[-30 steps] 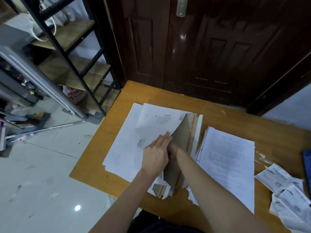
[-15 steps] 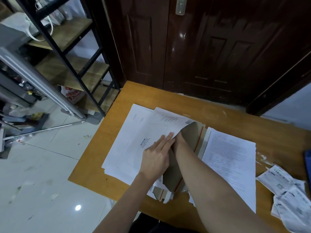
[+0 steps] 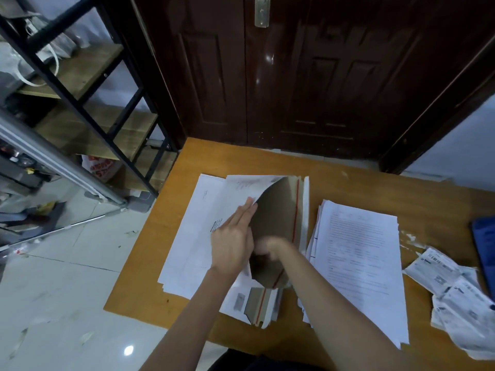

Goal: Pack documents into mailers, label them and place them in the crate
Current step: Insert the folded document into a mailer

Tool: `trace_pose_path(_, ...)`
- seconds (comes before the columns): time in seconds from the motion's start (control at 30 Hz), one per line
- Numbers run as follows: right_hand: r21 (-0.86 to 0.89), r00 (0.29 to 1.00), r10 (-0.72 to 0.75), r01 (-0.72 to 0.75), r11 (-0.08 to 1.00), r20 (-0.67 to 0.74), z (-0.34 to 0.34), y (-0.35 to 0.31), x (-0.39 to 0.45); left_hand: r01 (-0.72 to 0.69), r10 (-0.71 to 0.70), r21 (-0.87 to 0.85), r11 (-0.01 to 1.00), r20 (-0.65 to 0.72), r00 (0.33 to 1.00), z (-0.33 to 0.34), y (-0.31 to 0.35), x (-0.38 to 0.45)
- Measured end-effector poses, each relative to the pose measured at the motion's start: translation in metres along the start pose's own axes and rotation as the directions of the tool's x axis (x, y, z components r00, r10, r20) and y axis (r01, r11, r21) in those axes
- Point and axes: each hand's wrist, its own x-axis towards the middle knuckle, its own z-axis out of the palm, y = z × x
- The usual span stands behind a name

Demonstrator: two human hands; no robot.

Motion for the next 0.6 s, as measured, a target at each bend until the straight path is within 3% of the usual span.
trace_pose_path(0.17,-0.046,0.987,0.050,-0.057,0.997,-0.151,0.017,0.017,-0.010,0.004,-0.004,-0.019,1.000,-0.005,1.000,0.001,0.002,-0.001)
trace_pose_path(0.37,0.298,0.979,-0.036,0.096,0.950,-0.200,0.000,0.027,-0.003,-0.048,0.040,0.108,0.993,0.075,0.996,0.013,0.007,-0.011)
trace_pose_path(0.5,0.667,0.938,-0.052,0.281,0.690,-0.342,-0.030,0.052,-0.029,-0.071,0.057,0.131,0.989,0.104,0.993,0.018,0.014,-0.007)
trace_pose_path(0.6,0.769,0.820,0.149,0.432,0.472,-0.552,-0.048,0.095,-0.051,-0.123,0.107,0.131,0.984,0.125,0.986,0.026,0.025,-0.003)
